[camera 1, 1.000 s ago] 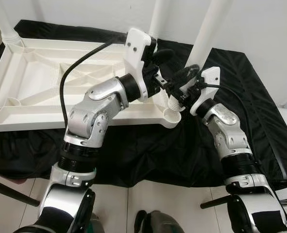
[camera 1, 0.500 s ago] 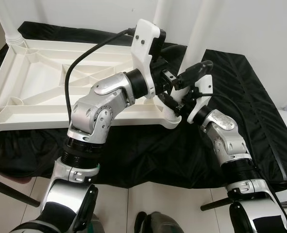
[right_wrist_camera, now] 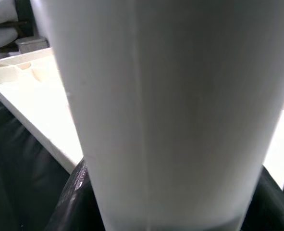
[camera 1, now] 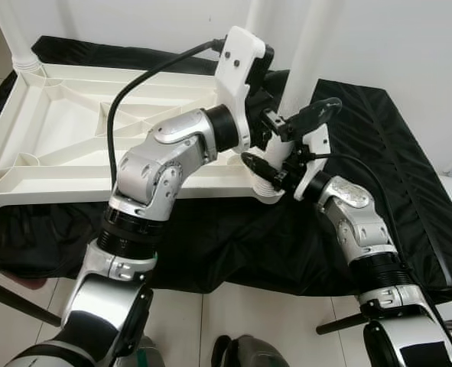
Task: Building children table
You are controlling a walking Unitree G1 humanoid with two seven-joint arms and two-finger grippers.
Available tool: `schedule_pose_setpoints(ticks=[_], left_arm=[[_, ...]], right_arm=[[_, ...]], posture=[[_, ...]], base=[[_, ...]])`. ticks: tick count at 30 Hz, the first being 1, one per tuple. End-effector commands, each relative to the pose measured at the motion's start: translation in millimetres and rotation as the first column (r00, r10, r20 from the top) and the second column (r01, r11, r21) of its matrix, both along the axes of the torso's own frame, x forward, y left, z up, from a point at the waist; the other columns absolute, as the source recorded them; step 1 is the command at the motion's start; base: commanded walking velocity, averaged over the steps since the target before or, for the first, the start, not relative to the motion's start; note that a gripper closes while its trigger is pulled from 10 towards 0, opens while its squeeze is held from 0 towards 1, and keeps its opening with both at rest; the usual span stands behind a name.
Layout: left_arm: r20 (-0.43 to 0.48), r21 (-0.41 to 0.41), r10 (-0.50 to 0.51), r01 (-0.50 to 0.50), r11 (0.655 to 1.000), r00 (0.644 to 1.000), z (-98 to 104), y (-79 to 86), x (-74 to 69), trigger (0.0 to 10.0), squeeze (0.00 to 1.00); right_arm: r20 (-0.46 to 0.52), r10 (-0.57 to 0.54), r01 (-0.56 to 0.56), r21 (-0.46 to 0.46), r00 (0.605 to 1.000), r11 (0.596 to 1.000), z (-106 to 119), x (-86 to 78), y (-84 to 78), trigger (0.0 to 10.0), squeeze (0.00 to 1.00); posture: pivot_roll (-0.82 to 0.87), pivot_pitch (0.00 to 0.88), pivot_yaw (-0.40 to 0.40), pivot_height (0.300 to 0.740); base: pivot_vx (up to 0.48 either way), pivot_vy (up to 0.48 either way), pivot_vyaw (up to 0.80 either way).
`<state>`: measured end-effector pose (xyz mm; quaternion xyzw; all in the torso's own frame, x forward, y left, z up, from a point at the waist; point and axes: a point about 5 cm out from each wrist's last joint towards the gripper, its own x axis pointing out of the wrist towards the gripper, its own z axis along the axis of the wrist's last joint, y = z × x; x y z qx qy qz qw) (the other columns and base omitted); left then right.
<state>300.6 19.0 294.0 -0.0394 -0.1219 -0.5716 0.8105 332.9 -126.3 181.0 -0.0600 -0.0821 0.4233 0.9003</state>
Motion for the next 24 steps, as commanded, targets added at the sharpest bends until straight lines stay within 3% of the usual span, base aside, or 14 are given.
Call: schedule_pose_setpoints(ticks=[1, 7, 8, 10, 12, 24], left_arm=[[0.036, 0.029, -0.039, 0.038, 0.999, 0.999, 3.5, -5.3, -3.0, 10.0, 0.0], [0.065, 0.073, -0.033, 0.028, 0.997, 0.997, 5.1, -4.5, -1.6, 10.0, 0.0], [0.07, 0.09, -0.035, 0.029, 0.995, 0.997, 4.5, -3.7, -0.8, 7.1, 0.0], [0.07, 0.09, -0.035, 0.029, 0.995, 0.997, 4.5, -3.7, -0.8, 7.1, 0.0], [0.077, 0.105, -0.034, 0.026, 0.994, 0.996, 4.1, -2.2, 0.6, 0.0, 0.0], [0.106, 0.094, -0.055, 0.045, 0.995, 0.993, 10.8, 1.4, 0.1, 0.0, 0.0]], right_arm=[[0.012, 0.002, -0.002, -0.01, 1.0, 1.0, 3.3, -1.0, -3.2, 10.0, 0.0], [0.014, 0.022, -0.022, -0.041, 1.0, 0.999, 3.0, -2.7, -5.3, 10.0, 0.0], [0.016, 0.024, -0.023, -0.044, 1.0, 0.999, 3.7, -2.5, -6.1, 10.0, 0.0], [0.016, 0.024, -0.023, -0.044, 1.0, 0.999, 3.7, -2.5, -6.1, 10.0, 0.0], [0.021, 0.024, -0.023, -0.05, 1.0, 0.999, 5.0, -1.7, -7.2, 10.0, 0.0], [0.026, 0.012, -0.01, -0.069, 1.0, 0.998, 10.2, 3.7, -12.1, 10.0, 0.0]], posture=[[0.09, 0.0, -0.119, 0.74], [0.09, 0.0, -0.121, 0.74], [0.09, 0.0, -0.123, 0.74], [0.09, 0.0, -0.123, 0.74], [0.09, 0.0, -0.123, 0.74], [0.09, 0.0, -0.126, 0.74]], base=[[0.0, 0.0, 0.0], [0.0, 0.0, 0.0], [0.0, 0.0, 0.0], [0.0, 0.0, 0.0], [0.0, 0.0, 0.0], [0.0, 0.0, 0.0]])
